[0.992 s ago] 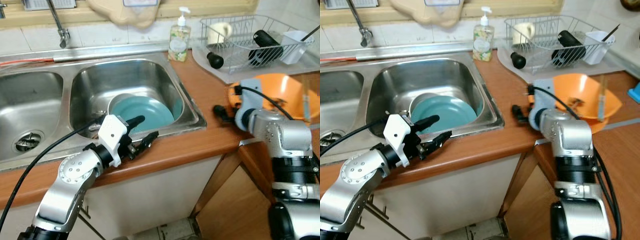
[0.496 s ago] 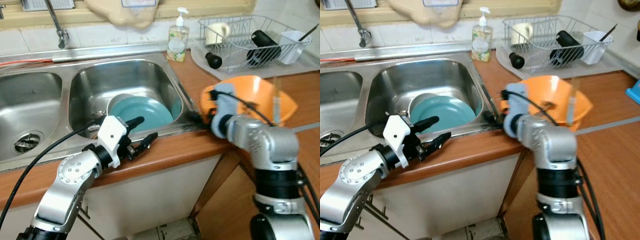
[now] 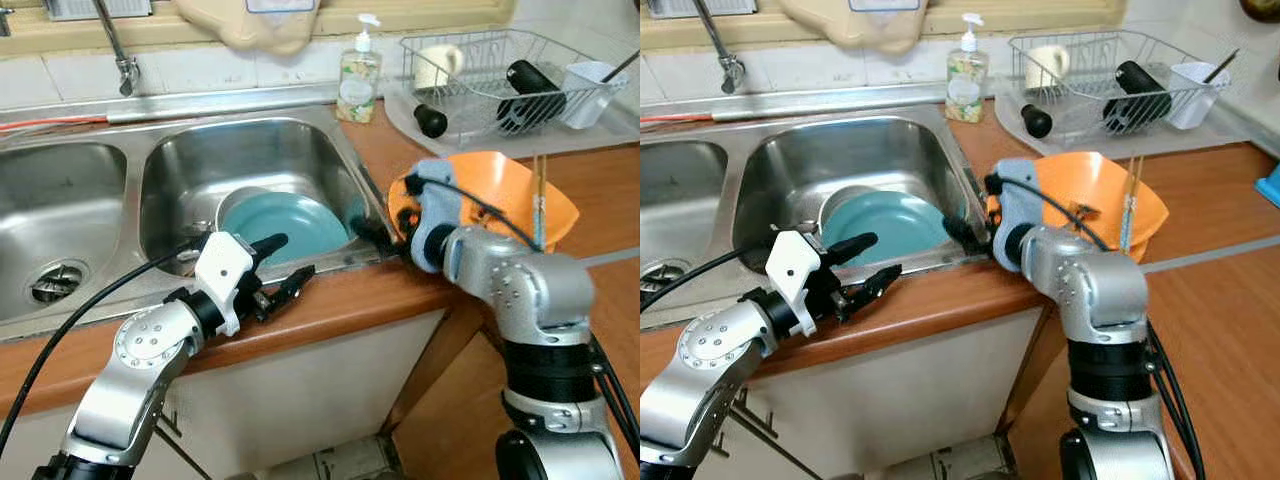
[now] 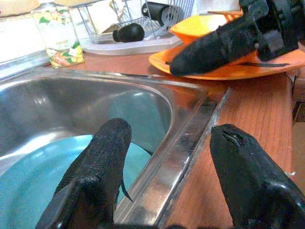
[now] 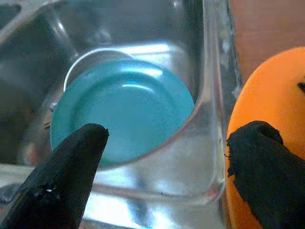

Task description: Kitchen organization

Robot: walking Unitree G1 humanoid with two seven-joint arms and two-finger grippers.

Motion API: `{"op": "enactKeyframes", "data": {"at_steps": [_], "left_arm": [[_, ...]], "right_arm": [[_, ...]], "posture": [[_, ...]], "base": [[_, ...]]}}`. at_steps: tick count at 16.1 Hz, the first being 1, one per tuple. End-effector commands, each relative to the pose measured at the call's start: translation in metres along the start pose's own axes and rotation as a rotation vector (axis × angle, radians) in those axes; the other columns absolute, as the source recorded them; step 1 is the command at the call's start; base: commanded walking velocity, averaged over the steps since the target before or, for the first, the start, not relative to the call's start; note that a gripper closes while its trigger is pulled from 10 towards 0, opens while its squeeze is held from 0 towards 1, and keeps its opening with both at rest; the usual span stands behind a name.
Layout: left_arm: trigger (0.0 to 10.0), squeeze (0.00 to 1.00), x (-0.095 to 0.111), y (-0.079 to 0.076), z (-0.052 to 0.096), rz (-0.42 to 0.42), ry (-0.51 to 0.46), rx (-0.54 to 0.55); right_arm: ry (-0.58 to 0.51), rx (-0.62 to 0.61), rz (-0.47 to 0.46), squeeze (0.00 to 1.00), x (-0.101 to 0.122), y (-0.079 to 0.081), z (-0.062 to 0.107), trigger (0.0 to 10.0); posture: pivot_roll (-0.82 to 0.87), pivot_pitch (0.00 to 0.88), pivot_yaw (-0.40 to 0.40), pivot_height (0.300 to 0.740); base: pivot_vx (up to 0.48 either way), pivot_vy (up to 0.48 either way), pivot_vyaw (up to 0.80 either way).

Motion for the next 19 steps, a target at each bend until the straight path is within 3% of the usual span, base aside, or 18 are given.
{"op": "enactKeyframes", "data": {"at_steps": [1,4,6,9,11,12,14,18,19], "left_arm": [[10.0,0.00,0.002,0.001,0.000,-0.021,0.005,0.004],[10.0,0.00,0.003,0.000,-0.001,-0.021,0.004,-0.001],[10.0,0.00,0.003,0.000,-0.002,-0.018,-0.002,-0.001],[10.0,0.00,0.003,-0.003,-0.003,-0.013,-0.004,-0.007],[10.0,0.00,0.003,-0.004,-0.004,-0.009,-0.006,-0.008],[10.0,0.00,0.003,-0.005,-0.004,-0.008,-0.007,-0.008],[10.0,0.00,0.003,-0.006,-0.004,-0.006,-0.008,-0.009],[10.0,0.00,0.001,-0.008,-0.003,0.003,-0.007,-0.011],[10.0,0.00,0.001,-0.008,-0.003,0.003,-0.007,-0.012]], "right_arm": [[-0.072,0.027,0.009,0.00,0.016,0.001,0.006,10.0],[-0.173,0.019,0.044,0.00,0.035,-0.004,0.014,10.0],[-0.350,-0.163,0.108,0.00,0.062,-0.033,0.028,10.0],[-0.396,-0.369,0.058,0.00,0.072,-0.079,0.044,10.0],[-0.372,-0.533,0.021,0.00,0.066,-0.111,0.055,10.0],[-0.347,-0.657,0.008,0.00,0.059,-0.136,0.065,10.0],[-0.316,-0.782,-0.007,0.00,0.046,-0.164,0.079,10.0],[-0.211,-0.974,-0.073,0.00,0.014,-0.210,0.110,10.0],[-0.179,-0.994,-0.076,0.00,0.006,-0.216,0.113,10.0]], "posture": [[-0.01,0.000,-0.002,0.740],[-0.01,0.000,0.000,0.740],[-0.01,0.000,0.000,0.740],[-0.02,0.000,-0.002,0.740],[-0.02,0.000,-0.005,0.740],[-0.02,0.000,-0.006,0.740],[-0.02,0.000,-0.007,0.740],[-0.03,0.000,-0.009,0.740],[-0.03,0.000,-0.010,0.740]], "base": [[0.000,0.000,0.00],[0.000,0.000,0.00],[0.000,0.000,0.00],[0.000,0.000,0.00],[0.000,0.000,0.00],[0.000,0.000,0.00],[0.000,0.000,0.00],[0.000,0.000,0.00],[0.000,0.000,0.00]]}}
Point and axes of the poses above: a point about 5 cm out from each wrist's last joint towards the gripper, its own z axis pointing back from the gripper into the wrist, its own x axis along the axis of the wrist's last joint, y = z × x, the point moved 2 cm from there along -z, pointing out of the wrist towards the gripper, and after that the axes turned 8 degrees about z, right-handed, at the moved point
